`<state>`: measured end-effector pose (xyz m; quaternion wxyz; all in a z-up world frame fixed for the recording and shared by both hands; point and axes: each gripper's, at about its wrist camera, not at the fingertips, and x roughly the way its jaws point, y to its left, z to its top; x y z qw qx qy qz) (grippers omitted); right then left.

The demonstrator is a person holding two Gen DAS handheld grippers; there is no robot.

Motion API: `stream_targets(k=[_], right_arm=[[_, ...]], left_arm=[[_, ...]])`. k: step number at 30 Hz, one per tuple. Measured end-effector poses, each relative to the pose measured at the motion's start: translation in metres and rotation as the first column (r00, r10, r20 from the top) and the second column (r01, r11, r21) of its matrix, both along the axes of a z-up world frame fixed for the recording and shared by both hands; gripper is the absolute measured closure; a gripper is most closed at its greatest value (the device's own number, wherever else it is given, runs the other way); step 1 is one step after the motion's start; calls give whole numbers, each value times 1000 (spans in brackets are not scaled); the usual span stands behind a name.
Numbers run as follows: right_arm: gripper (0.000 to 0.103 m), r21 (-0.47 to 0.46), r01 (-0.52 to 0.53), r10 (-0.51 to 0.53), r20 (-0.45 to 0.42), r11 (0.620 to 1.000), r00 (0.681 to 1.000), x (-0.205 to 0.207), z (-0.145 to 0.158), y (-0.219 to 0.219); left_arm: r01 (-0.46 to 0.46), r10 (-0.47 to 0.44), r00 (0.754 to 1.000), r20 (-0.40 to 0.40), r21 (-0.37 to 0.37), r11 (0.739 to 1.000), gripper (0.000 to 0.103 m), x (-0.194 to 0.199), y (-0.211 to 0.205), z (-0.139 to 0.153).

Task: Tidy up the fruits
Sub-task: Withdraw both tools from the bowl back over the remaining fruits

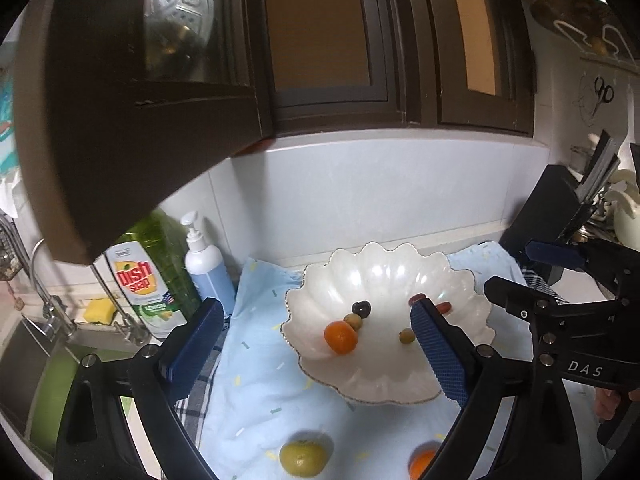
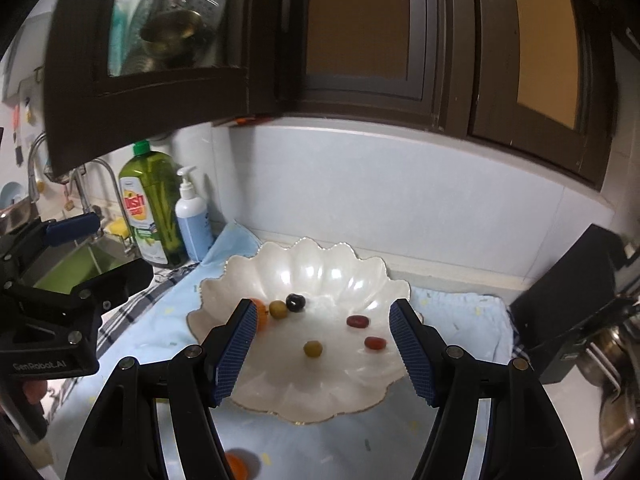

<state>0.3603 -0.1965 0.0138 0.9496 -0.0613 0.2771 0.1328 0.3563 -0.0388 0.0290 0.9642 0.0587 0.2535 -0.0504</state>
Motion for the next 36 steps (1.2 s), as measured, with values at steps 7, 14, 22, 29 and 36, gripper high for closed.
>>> stream_targets(k=[7,14,22,29,36], right_arm=[[34,-9,-16,16,42,1000,999,-35,8,6],[34,-27,-42,44,59,999,997,-61,6,15],[34,-18,-58,59,37,998,998,-83,-4,22],[34,-1,-65,65,-28,998,997,-93,-23,27],[34,-7,-94,92,-112,996,989,-98,-46,31]], left_arm=[[-16,16,1000,26,2,1000,7,-34,8,5],[-21,21,1000,18,13,1000,7,-61,14,-1],[-33,33,999,3,29,999,7,-84,22,-12],[-38,39,999,-30,43,998,7,-97,27,-27],[-12,15,996,-92,43,999,7,-105,26,-48]])
